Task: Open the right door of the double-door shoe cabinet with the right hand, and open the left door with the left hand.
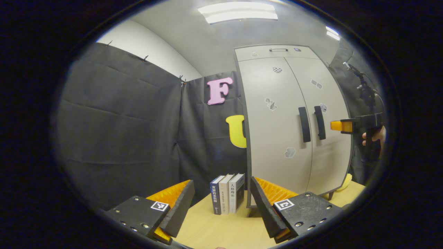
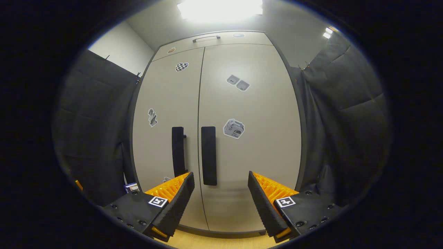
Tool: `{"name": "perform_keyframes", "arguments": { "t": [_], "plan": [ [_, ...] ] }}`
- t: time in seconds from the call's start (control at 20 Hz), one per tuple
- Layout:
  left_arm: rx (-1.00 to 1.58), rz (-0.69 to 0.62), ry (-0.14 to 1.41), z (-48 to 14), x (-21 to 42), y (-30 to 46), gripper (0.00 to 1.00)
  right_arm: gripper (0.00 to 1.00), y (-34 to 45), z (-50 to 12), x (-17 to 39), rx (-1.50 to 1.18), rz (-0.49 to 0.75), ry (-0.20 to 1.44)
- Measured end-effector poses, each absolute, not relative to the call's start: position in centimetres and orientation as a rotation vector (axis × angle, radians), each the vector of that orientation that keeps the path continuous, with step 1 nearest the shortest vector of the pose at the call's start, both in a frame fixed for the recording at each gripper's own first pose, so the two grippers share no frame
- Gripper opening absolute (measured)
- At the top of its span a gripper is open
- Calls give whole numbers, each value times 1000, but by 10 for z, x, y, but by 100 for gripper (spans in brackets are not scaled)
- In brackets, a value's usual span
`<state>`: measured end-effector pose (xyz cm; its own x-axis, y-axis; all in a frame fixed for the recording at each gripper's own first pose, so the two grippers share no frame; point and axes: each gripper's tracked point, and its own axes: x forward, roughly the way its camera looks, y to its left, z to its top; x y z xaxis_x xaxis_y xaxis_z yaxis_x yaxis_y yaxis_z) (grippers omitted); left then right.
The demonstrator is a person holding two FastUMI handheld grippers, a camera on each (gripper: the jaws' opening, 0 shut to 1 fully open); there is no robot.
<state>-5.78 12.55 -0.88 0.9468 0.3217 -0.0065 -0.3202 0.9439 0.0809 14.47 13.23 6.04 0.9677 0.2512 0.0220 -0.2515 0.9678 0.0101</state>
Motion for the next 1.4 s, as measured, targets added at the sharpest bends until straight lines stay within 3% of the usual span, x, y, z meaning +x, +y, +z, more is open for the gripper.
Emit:
{"name": "perform_keyframes", "arguments": {
  "t": [0.6, 0.8, 0.85, 0.9, 0.95, 1.15, 1.3, 1.4],
  "plan": [
    [96, 418, 50, -16, -87, 159, 94, 97, 173, 65, 206, -6, 258, 14],
    [91, 436, 67, -23, -90, 168, 94, 89, 177, 69, 220, 2, 236, 23],
    [88, 442, 70, -24, -90, 171, 94, 74, 178, 70, 223, 5, 234, 25],
    [88, 447, 72, -24, -91, 173, 94, 73, 177, 69, 226, 3, 222, 27],
    [90, 450, 72, -23, -92, 175, 94, 60, 178, 70, 228, 1, 214, 31],
    [96, 453, 62, -19, -93, 179, 94, 54, 181, 69, 231, 6, 206, 56],
    [91, 447, 60, -18, -91, 179, 94, 35, 177, 69, 232, -1, 173, 66],
    [90, 437, 55, -17, -90, 176, 94, 36, 176, 69, 231, 5, 168, 90]
  ]
}}
